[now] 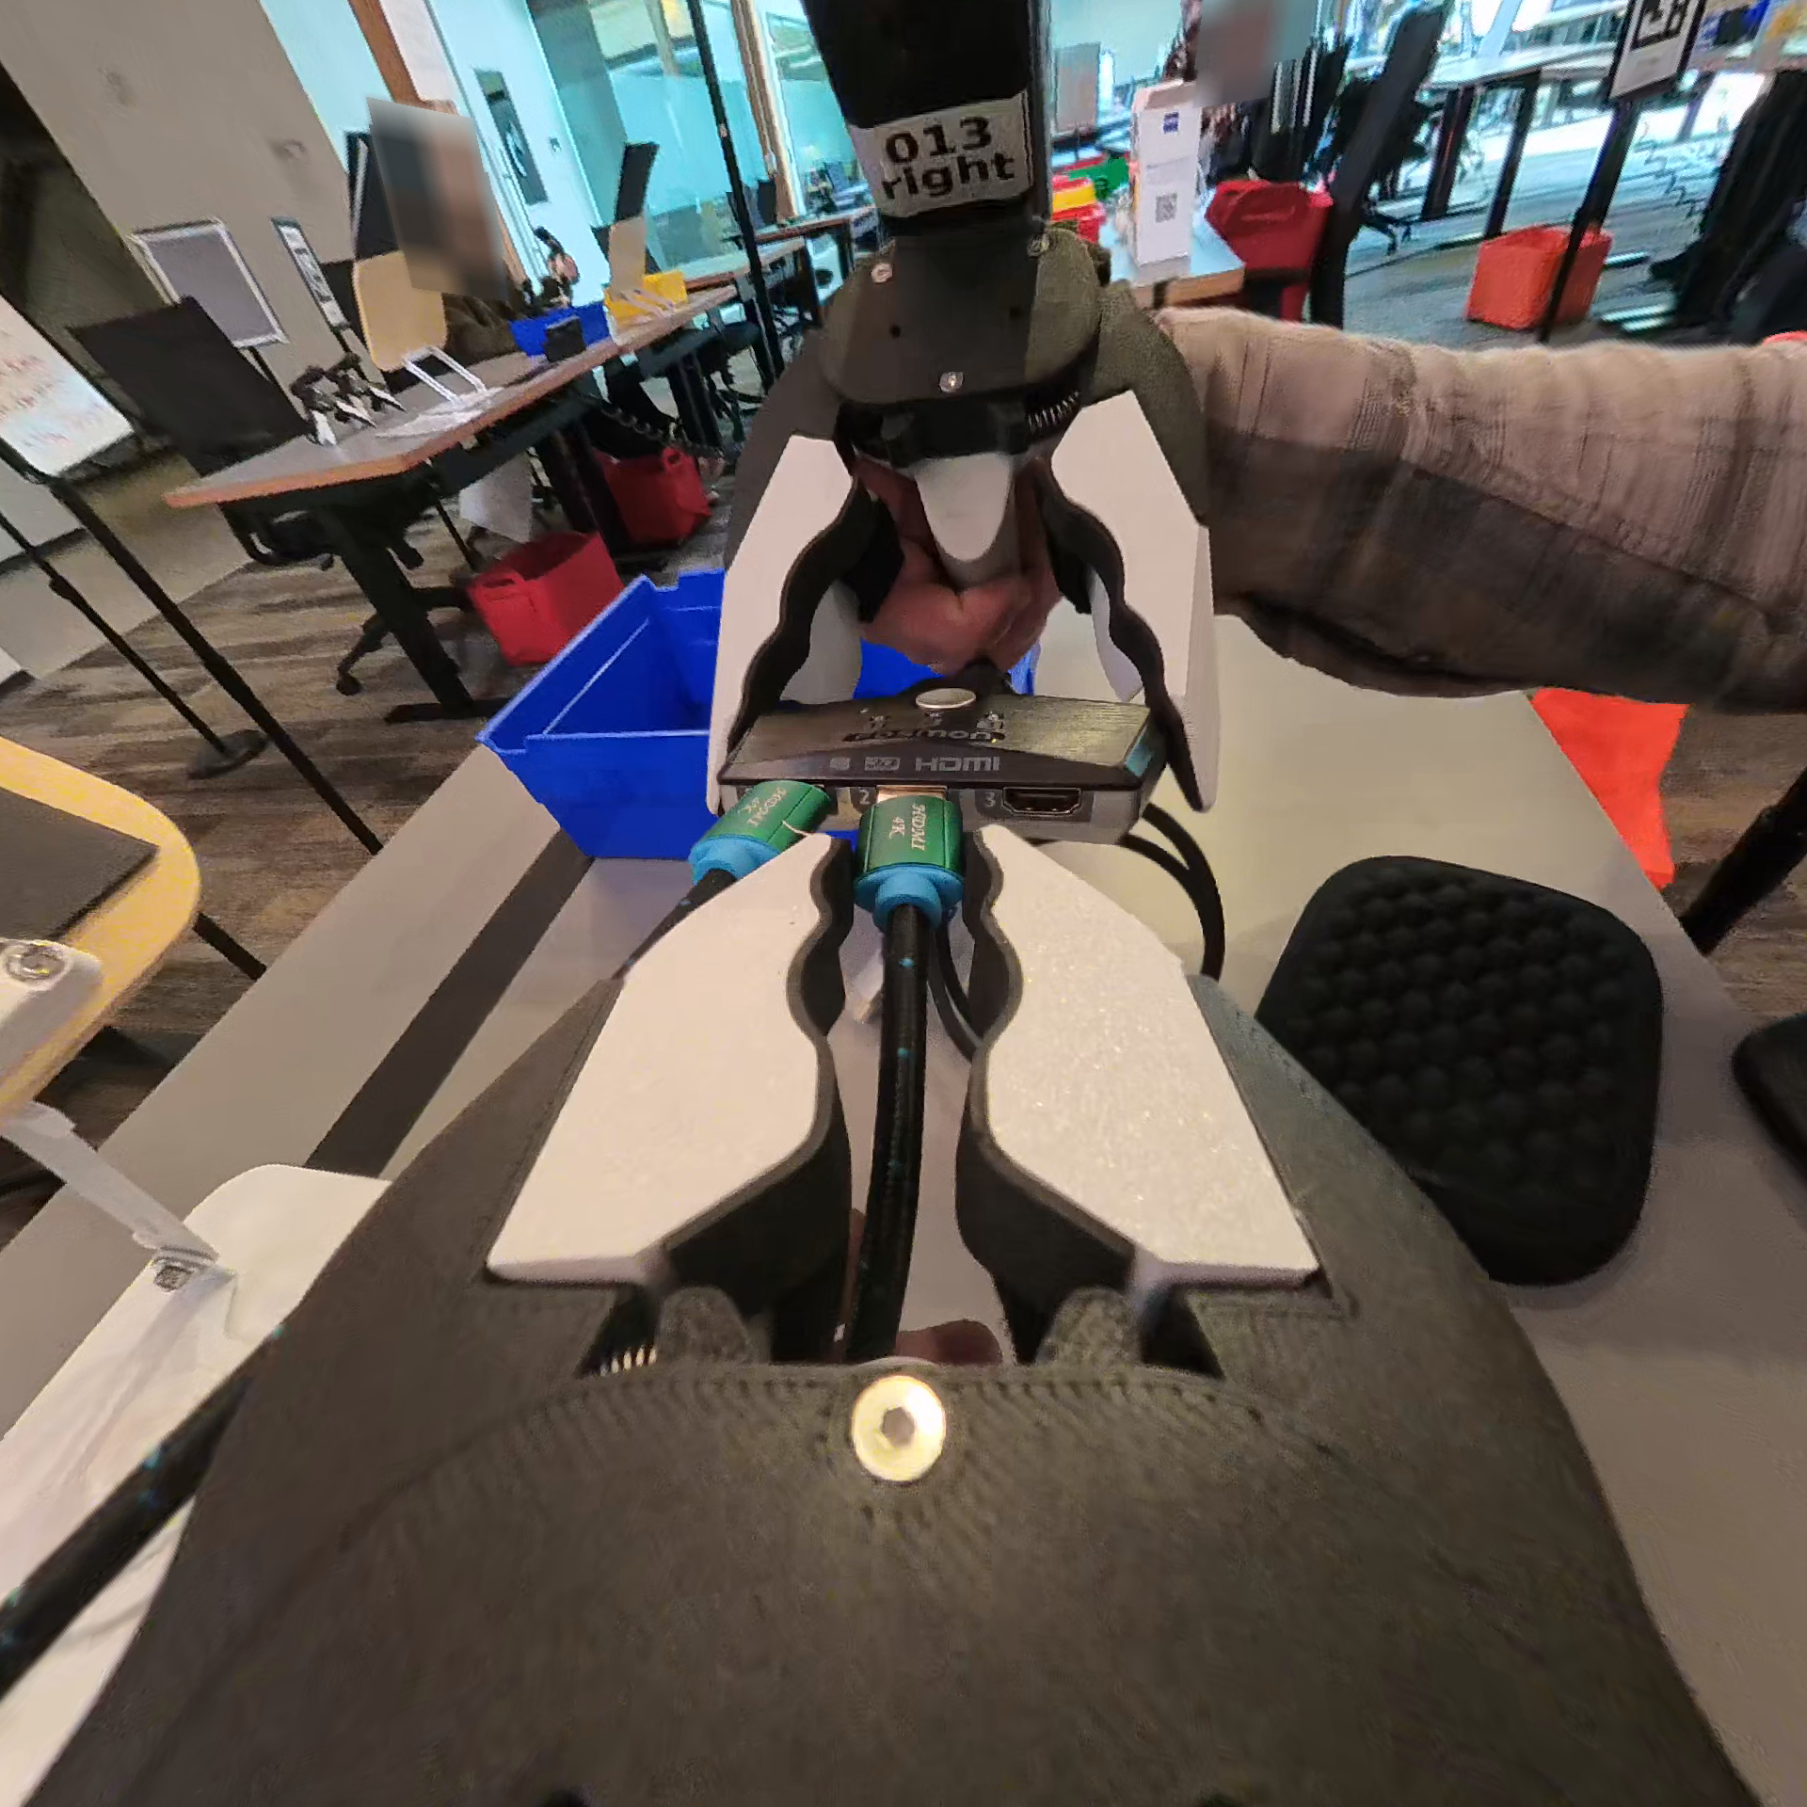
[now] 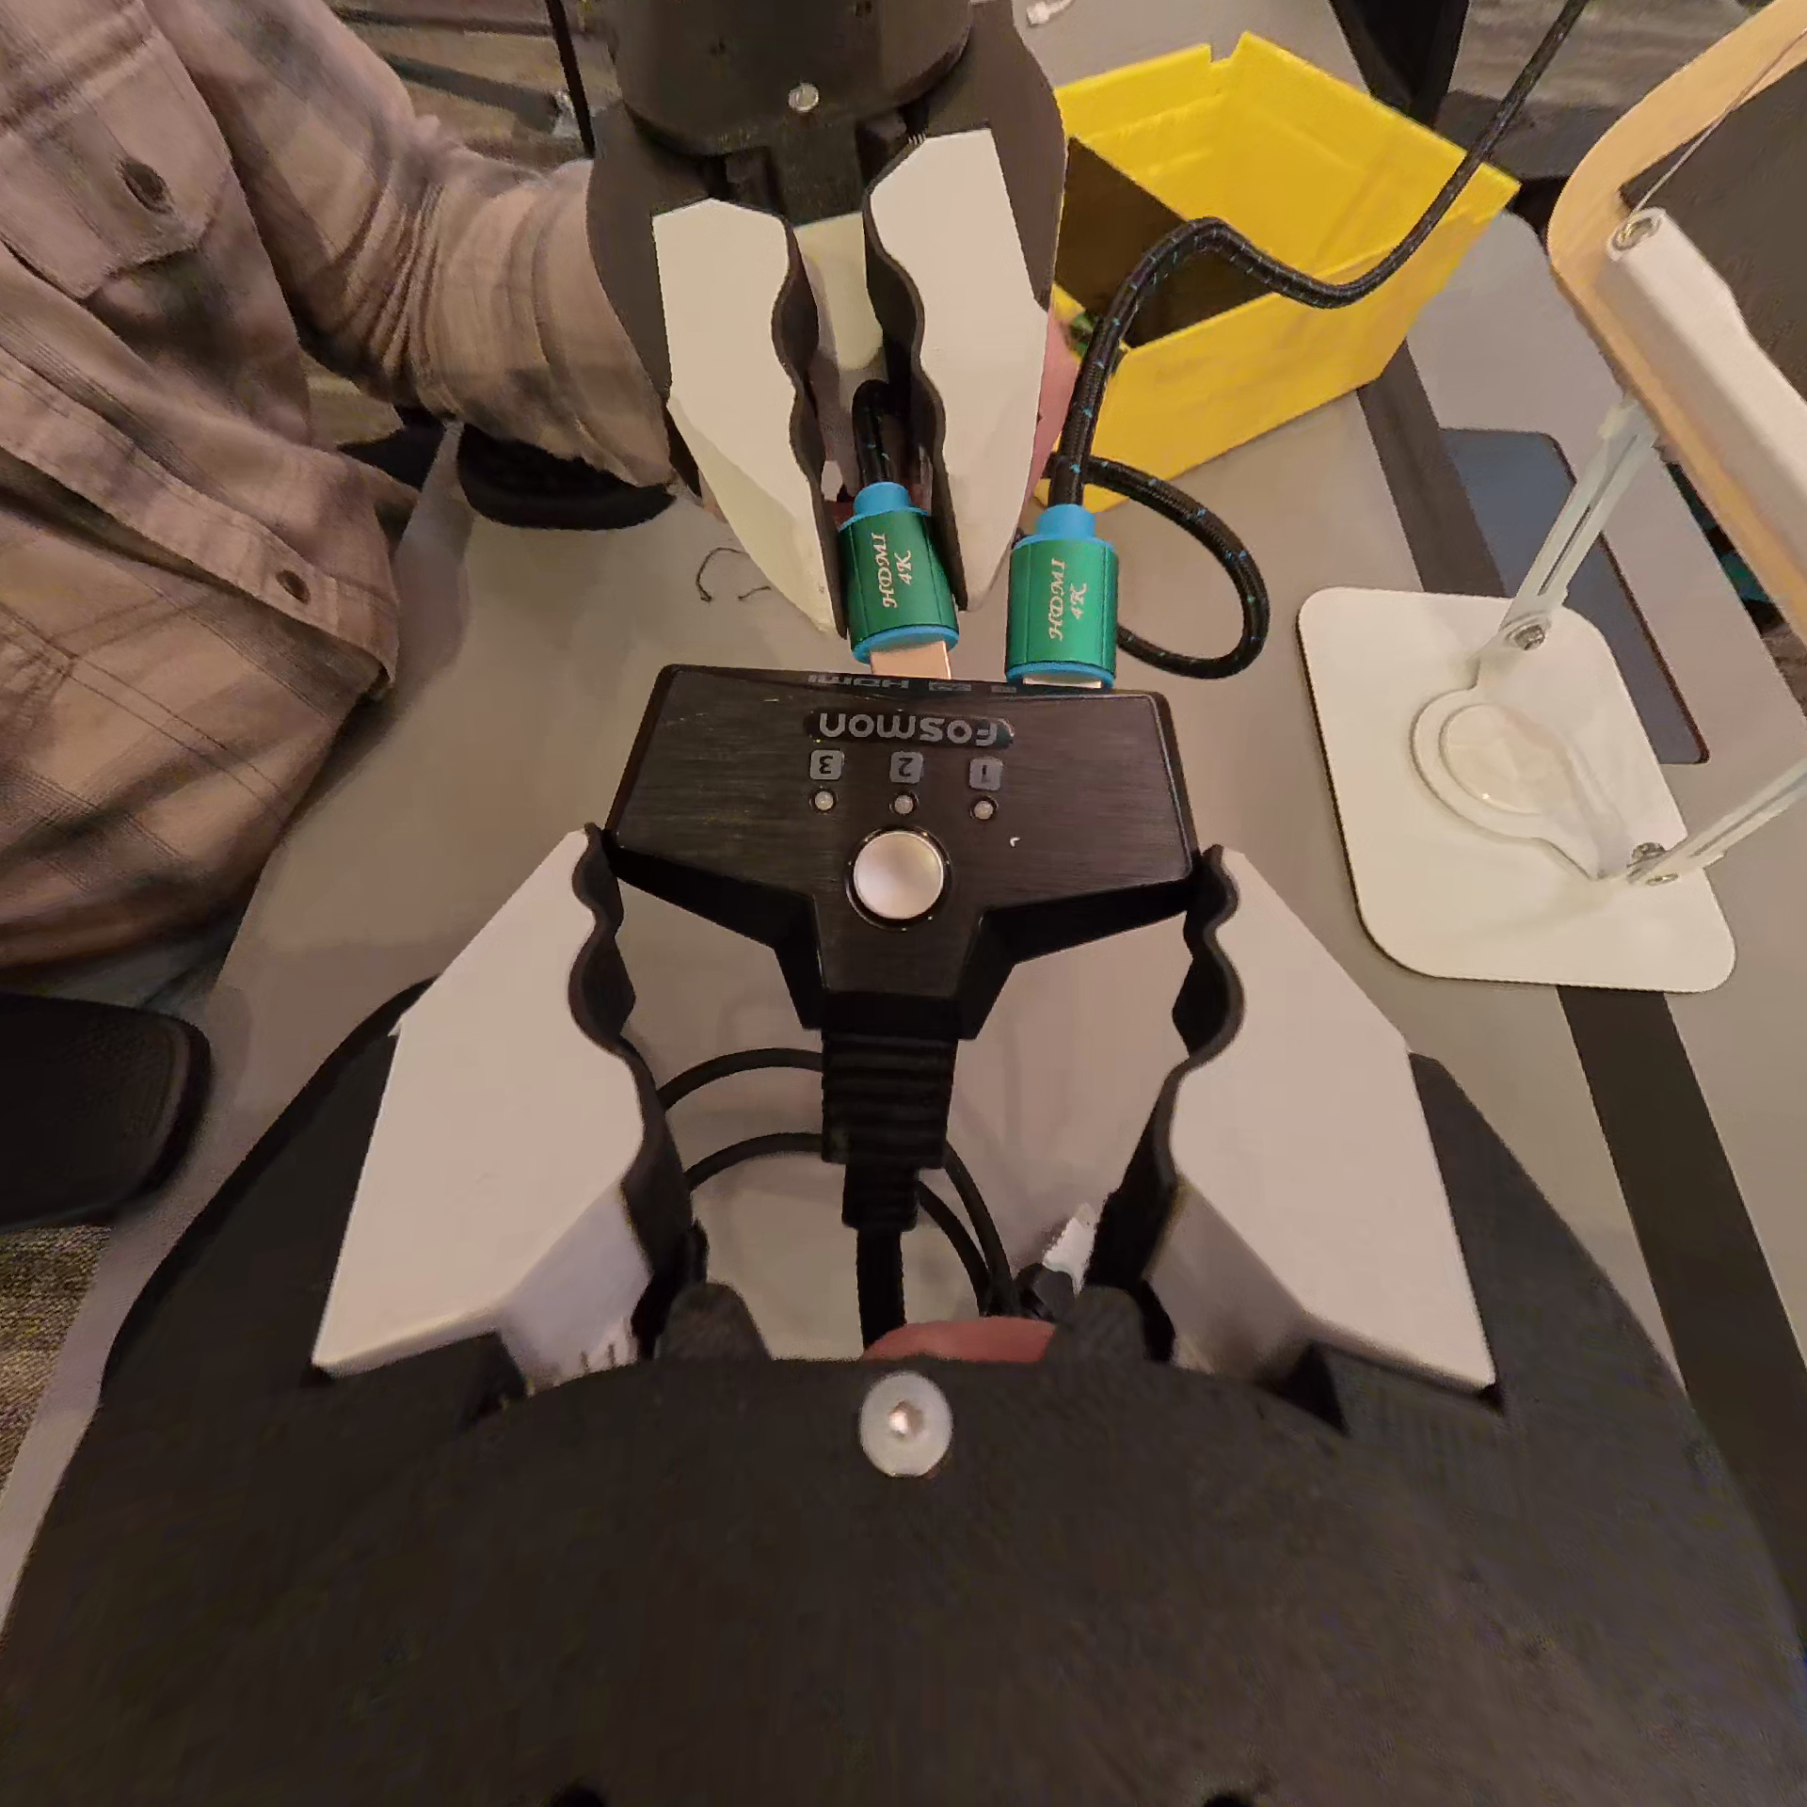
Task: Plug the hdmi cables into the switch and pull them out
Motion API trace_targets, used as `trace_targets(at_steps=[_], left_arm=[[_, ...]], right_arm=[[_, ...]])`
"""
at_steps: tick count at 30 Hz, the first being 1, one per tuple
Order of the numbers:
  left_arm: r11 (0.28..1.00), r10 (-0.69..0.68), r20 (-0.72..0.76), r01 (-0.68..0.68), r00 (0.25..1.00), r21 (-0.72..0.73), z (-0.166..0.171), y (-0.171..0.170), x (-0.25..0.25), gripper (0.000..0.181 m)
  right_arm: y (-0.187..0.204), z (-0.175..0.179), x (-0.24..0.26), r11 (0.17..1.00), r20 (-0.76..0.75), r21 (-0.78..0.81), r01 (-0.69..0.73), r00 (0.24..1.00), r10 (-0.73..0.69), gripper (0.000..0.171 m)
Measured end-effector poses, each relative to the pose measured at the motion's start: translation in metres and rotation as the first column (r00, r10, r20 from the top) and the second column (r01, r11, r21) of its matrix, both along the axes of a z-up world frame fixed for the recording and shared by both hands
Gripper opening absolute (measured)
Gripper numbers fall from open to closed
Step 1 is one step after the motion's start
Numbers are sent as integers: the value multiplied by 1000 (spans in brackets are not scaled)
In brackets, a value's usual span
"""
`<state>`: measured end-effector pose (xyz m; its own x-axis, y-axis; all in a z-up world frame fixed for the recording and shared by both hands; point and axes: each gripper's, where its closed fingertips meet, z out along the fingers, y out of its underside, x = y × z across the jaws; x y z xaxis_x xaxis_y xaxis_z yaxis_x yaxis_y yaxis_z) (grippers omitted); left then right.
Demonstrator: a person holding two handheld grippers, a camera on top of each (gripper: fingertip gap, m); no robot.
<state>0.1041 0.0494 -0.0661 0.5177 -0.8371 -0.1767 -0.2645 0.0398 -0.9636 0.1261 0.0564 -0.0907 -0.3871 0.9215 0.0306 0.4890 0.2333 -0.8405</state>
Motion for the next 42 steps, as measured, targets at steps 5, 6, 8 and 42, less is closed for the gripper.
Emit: trace_targets(at_steps=[5,6,8,42], left_arm=[[1000,16,-63,-15,998,16,6,-5,2,21],[1000,16,-76,-15,997,12,6,-5,2,21],[1000,23,-81,-22,996,16,7,-5,1,21],[979,59,-50,-48,997,200,22,-7,3,22]], right_arm=[[-4,5,2,999,-29,-11,-32,999,32,114],[-5,5,2,999,-31,-12,-34,999,34,114],[-5,6,1,999,-41,-19,-37,998,37,113],[-9,18,0,999,-111,-38,-29,994,24,113]])
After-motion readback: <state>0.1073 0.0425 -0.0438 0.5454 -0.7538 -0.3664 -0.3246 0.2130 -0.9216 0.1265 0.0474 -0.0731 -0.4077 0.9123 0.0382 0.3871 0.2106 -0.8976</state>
